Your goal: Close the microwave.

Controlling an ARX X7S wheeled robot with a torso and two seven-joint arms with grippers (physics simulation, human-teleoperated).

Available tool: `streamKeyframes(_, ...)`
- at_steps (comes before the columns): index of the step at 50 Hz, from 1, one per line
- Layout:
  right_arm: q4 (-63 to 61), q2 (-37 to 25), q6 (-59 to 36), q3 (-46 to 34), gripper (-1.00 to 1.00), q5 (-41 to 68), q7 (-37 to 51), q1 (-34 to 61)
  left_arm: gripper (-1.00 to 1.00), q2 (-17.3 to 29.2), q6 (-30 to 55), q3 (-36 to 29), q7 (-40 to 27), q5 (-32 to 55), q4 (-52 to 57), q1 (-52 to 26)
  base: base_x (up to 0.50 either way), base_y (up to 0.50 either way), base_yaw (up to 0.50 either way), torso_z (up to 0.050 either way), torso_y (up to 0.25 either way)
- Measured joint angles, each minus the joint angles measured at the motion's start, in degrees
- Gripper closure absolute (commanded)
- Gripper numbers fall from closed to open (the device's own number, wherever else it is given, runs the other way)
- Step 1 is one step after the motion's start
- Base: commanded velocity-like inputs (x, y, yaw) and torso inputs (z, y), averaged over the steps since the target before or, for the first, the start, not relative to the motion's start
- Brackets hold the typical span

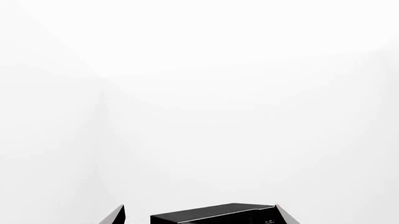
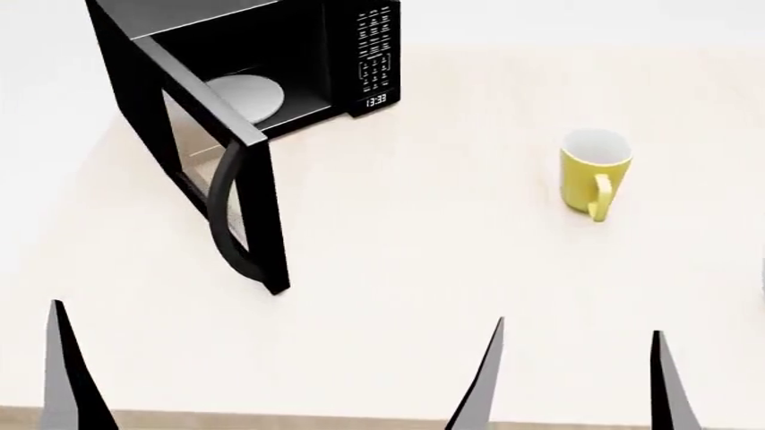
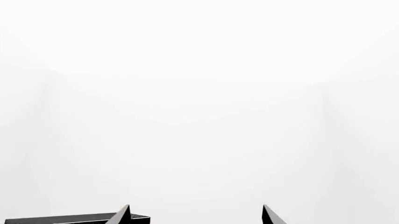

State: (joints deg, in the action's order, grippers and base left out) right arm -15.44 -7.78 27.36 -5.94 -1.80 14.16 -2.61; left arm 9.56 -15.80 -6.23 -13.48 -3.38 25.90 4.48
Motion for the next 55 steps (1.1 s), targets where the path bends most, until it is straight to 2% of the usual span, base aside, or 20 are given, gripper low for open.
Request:
streamKeyframes(12,-0.08,-0.64,-0.13,-0.68,-1.0,0.08,0.66,-0.07,-1.0,0.54,0.01,-0.43,-0.66,-0.05,-0.05,-0.01,0.0,0.5,0.0,0.0,0.0)
streamKeyframes(21,-0.55,-1.14,-0.24,-1.59,-1.0,0.18,0.71,-0.13,-1.0,0.98,-0.13,-0.74,-1.15,-0.21,-0.3,-0.09,0.03,0.05,0.0,0.0,0.0)
streamKeyframes(55,-3.02,-2.89,-1.84,-3.78,-1.0,0.63,1.47,-0.31,-1.0,2.14,-0.44,-2.08,-2.53,-0.25,-0.59,-0.06,0.5,0.04,0.0,0.0,0.0)
